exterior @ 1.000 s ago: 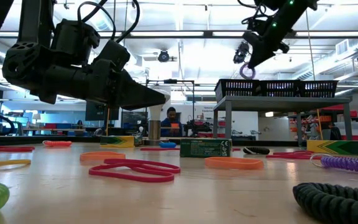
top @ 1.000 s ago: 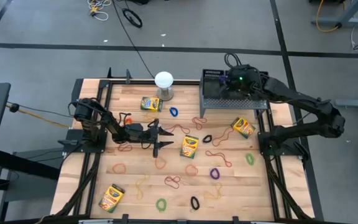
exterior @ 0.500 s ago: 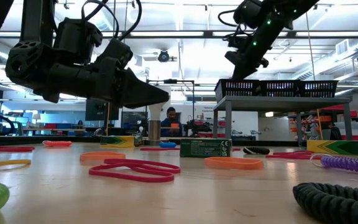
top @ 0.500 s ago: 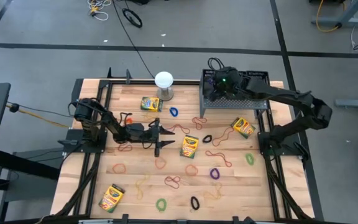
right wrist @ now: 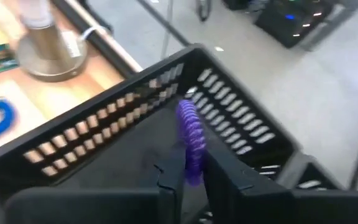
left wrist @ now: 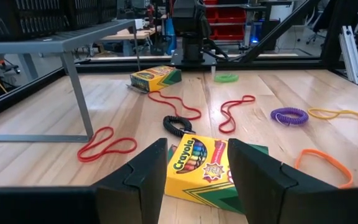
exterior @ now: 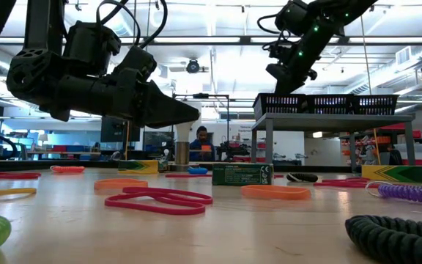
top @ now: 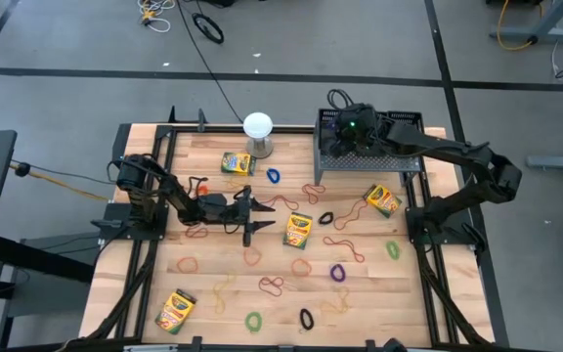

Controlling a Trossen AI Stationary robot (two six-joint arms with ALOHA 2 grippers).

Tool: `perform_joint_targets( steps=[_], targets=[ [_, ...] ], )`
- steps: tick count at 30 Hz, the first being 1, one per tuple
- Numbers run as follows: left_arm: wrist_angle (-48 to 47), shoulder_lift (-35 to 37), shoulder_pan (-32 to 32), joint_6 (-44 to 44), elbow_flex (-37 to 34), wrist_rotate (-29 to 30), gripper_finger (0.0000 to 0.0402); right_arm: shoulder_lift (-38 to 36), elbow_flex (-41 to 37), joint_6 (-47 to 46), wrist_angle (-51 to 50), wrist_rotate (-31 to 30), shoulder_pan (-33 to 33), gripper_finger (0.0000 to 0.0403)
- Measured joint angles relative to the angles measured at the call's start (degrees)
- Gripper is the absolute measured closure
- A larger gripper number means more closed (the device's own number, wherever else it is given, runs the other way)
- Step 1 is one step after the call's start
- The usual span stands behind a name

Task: Pick & Place Office Desk Supplies
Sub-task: Put the violet spring keychain into the left black basket on the shelf, then put the green spring keychain into the left black basket on the shelf

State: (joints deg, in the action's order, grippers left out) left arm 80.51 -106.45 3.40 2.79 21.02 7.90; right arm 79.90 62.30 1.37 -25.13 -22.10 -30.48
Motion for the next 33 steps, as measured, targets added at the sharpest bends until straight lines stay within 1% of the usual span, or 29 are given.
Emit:
perform_joint_targets(
  steps=[3, 5, 9, 12, 14, 17, 22, 25, 26, 29, 33],
  targets=[
    [-0.97, 0.00, 0.00, -0.02, 0.00, 0.02, 0.0226, 0.00, 0.00, 0.02, 0.09, -4.30, 0.00, 0.0302],
    [-1.53, 0.00, 0.00, -0.02, 0.00, 0.02, 0.0226, 0.00, 0.00, 0.02, 0.09, -5.97, 0.00, 0.0279],
    [-2.12, 0.00, 0.00, -0.02, -0.02, 0.01, 0.0226, -0.25, 0.00, 1.05, 0.32, -6.20, 0.22, 0.0239],
    [-2.96, 0.00, 0.00, -0.22, -0.02, 0.00, 0.0226, -2.18, 0.00, 1.07, -0.49, -6.15, 1.53, 0.0230],
    [-3.30, 0.00, 0.00, -0.42, -0.02, 0.00, 0.0226, -4.48, 0.00, 1.07, -2.02, -6.21, 3.44, 0.0239],
    [-4.10, 0.00, 0.04, -0.42, -0.02, -0.52, 0.0226, -8.36, 0.00, 0.96, -6.31, -6.17, 8.40, 0.0271],
    [-4.08, 0.01, 0.04, -0.46, -0.02, -0.60, 0.0226, -12.44, -0.03, -4.43, -15.48, -6.56, 21.37, 0.0345],
    [-4.11, 0.00, 0.07, -0.46, 0.09, -0.61, 0.0226, -13.22, -2.54, -6.87, -15.82, -10.34, 30.55, 0.0391],
    [-4.05, 0.02, 0.07, -0.46, 0.11, -0.59, 0.0226, -13.22, -3.65, -7.25, -15.37, -11.53, 33.43, 0.0395],
    [-4.20, 0.02, 0.01, -0.37, 0.11, -0.48, 0.0226, -13.18, -7.62, -10.62, -12.13, -14.43, 41.09, 0.0385],
    [-4.20, 0.02, 0.00, -0.13, 0.11, -0.44, 0.0226, -13.18, -13.62, -14.37, -4.87, -16.18, 49.05, 0.0387]
  ],
)
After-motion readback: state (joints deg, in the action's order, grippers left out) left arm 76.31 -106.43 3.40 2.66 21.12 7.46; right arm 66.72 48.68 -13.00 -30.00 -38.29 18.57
